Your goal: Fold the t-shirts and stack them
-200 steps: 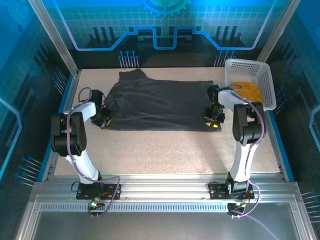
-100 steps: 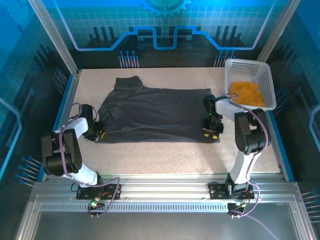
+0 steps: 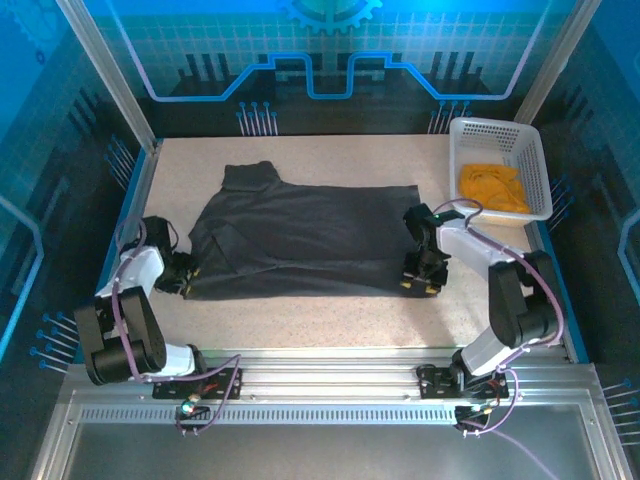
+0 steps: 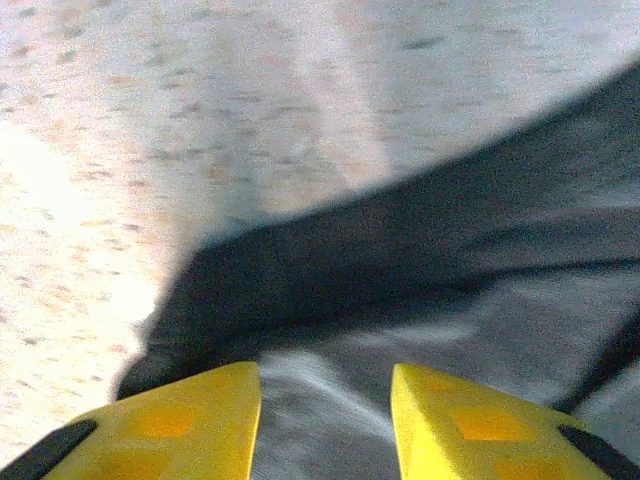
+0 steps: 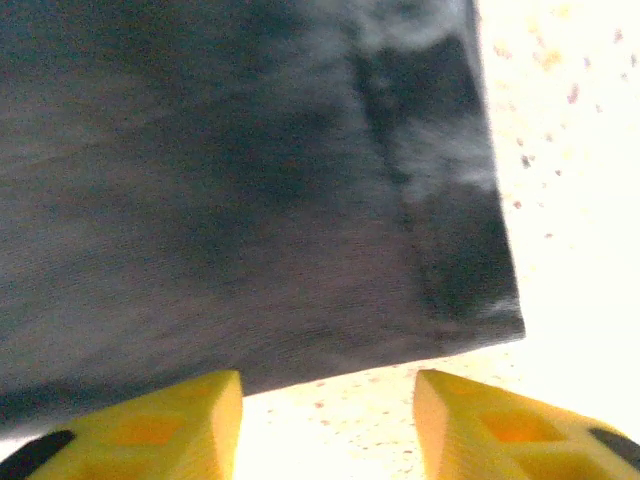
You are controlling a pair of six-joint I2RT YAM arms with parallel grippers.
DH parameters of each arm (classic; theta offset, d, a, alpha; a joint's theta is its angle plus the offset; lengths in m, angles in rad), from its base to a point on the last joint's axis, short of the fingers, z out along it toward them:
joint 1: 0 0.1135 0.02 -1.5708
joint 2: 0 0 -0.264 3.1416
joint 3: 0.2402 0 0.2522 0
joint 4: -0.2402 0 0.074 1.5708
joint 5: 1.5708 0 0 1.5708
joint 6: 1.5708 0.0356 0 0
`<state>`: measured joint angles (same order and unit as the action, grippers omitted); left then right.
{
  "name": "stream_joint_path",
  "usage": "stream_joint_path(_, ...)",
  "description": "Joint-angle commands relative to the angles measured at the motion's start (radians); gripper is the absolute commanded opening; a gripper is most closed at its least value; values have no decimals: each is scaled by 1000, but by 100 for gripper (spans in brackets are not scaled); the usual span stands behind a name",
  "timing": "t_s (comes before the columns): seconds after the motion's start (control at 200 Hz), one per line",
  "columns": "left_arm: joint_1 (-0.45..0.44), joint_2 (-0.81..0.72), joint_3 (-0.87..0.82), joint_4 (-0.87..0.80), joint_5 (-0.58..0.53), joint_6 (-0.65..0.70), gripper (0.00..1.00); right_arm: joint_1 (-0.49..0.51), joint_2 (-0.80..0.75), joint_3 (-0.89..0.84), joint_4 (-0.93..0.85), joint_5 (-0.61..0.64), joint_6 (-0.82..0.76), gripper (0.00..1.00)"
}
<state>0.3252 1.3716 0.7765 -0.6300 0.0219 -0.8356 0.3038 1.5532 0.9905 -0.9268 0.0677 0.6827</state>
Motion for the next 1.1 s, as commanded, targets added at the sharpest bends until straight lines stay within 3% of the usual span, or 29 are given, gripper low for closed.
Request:
stream_joint_path(0.0, -102, -3, 107, -21, 45, -66, 45, 29, -84, 57, 118, -73, -75, 57)
stream_joint_path(0.145, -286, -11, 103, 19, 85, -290, 50, 44, -52, 128, 222, -277, -175, 63)
stream_joint_path(0.295, -392, 16, 46, 39, 84, -425, 52, 50, 13, 187, 233, -358, -186, 63)
stream_joint_path(0.5, -419, 73, 60, 24, 19, -442, 53, 50, 28, 197, 247, -379, -160, 63)
stream_joint_path(0.74, -426, 143, 50, 75, 25, -453, 48, 46, 27, 199, 240, -380, -154, 63)
stream_joint_path(0.86, -431, 165, 64, 76, 7, -446, 38, 37, 28, 206, 235, -379, -148, 63)
stream_joint_path(1.05, -460, 178, 128, 85, -25, -399, 0, 27, 37, 221, 228, -372, -143, 62)
stream_joint_path(1.095, -473, 193, 156, 80, -29, -380, 0, 25, 39, 223, 224, -371, -141, 62)
